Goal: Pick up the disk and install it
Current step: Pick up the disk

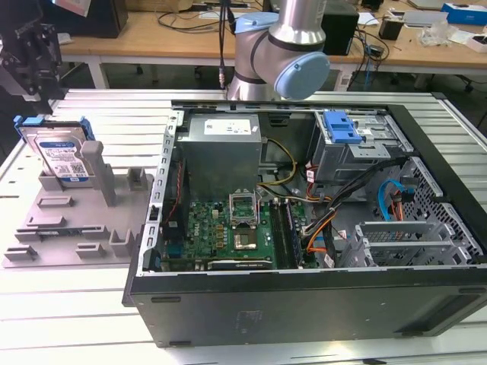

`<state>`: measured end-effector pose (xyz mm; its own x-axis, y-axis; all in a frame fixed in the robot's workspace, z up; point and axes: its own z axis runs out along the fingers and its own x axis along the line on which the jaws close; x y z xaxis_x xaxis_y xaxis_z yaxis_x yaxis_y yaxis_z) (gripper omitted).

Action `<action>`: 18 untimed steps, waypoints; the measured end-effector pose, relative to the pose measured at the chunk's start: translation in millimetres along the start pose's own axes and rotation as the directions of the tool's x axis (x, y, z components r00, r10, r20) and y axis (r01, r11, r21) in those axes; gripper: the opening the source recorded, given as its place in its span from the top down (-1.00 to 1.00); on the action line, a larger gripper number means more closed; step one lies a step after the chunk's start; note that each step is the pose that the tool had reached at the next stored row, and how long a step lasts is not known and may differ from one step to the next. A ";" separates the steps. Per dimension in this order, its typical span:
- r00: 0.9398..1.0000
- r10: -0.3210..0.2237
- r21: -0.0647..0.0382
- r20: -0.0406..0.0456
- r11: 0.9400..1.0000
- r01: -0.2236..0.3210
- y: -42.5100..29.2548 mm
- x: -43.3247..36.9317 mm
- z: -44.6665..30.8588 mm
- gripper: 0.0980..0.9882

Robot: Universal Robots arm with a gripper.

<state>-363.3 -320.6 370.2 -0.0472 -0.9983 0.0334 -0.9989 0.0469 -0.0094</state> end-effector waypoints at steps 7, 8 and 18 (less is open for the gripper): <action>1.000 -0.024 0.001 0.000 1.000 0.024 1.7 0.1 0.7 0.14; 1.000 -0.024 0.001 0.001 1.000 0.024 1.9 0.1 0.8 0.14; 0.999 -0.049 0.001 0.010 0.999 0.049 21.4 -6.4 2.2 0.14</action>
<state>-384.3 -313.3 367.6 0.0016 -0.9997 0.0240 -1.0000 -0.0018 -0.0093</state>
